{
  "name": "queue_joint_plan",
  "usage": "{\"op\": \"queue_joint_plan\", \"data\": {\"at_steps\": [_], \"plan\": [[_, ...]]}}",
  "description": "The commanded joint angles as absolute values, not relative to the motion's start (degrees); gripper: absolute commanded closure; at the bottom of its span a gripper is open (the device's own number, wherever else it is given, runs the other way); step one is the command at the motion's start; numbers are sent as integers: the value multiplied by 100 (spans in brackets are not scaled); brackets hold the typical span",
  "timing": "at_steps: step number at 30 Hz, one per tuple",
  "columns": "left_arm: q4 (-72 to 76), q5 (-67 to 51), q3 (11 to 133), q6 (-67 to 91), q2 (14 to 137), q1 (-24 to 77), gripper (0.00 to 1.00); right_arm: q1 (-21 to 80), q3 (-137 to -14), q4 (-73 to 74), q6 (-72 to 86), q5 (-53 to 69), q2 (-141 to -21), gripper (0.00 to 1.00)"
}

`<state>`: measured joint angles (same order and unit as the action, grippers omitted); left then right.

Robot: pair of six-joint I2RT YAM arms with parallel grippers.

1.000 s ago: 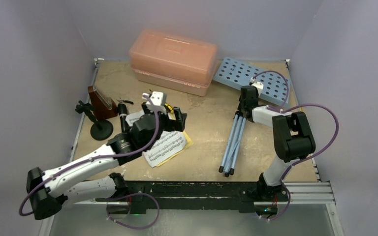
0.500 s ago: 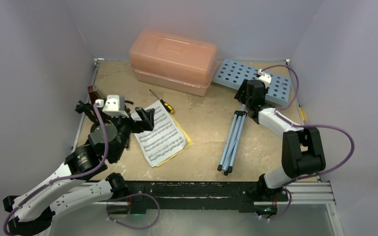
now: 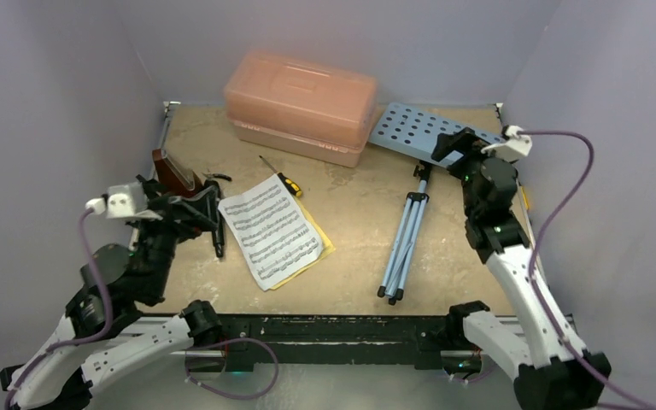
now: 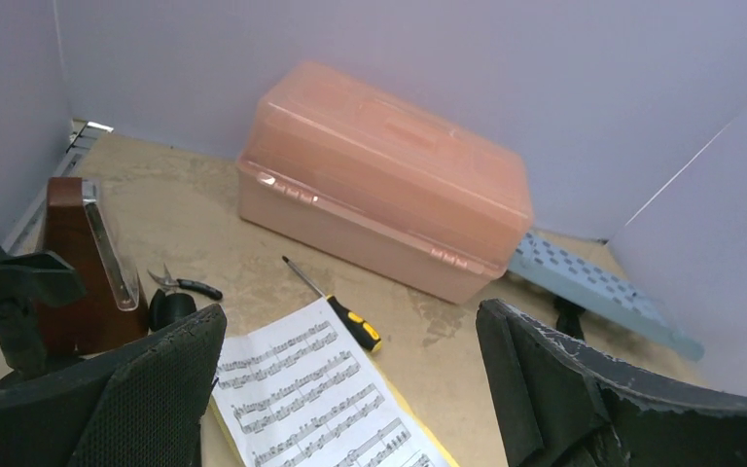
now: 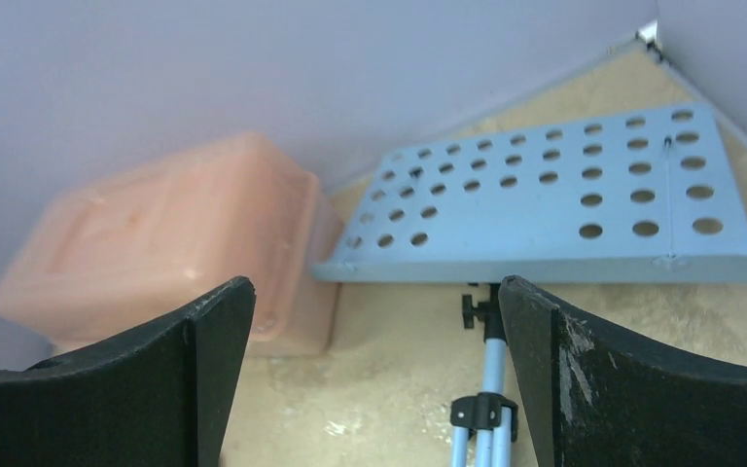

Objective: Pack up the instrument practice props
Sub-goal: Reset both arms

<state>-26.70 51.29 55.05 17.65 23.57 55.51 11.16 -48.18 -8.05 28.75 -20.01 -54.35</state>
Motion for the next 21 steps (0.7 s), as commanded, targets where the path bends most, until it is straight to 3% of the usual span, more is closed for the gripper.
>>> {"op": "queue_joint_plan", "data": {"at_steps": [1, 13, 19, 21], "plan": [[-2249, 5152, 5260, 1387, 1625, 5541, 1, 1090, -4822, -314, 2847, -2239, -4492, 2], [-2469, 5052, 5167, 1097, 1015, 5542, 1, 1093, -4879, 381, 1968, -2718, -2142, 2], [-1858, 4483, 4528, 850, 62, 5542, 1, 1103, -4691, 368, 1853, -2989, -1554, 2], [-2239, 4550, 4849, 1050, 253, 5540, 1, 1099, -4687, 470, 1909, -3093, -1546, 2]]}}
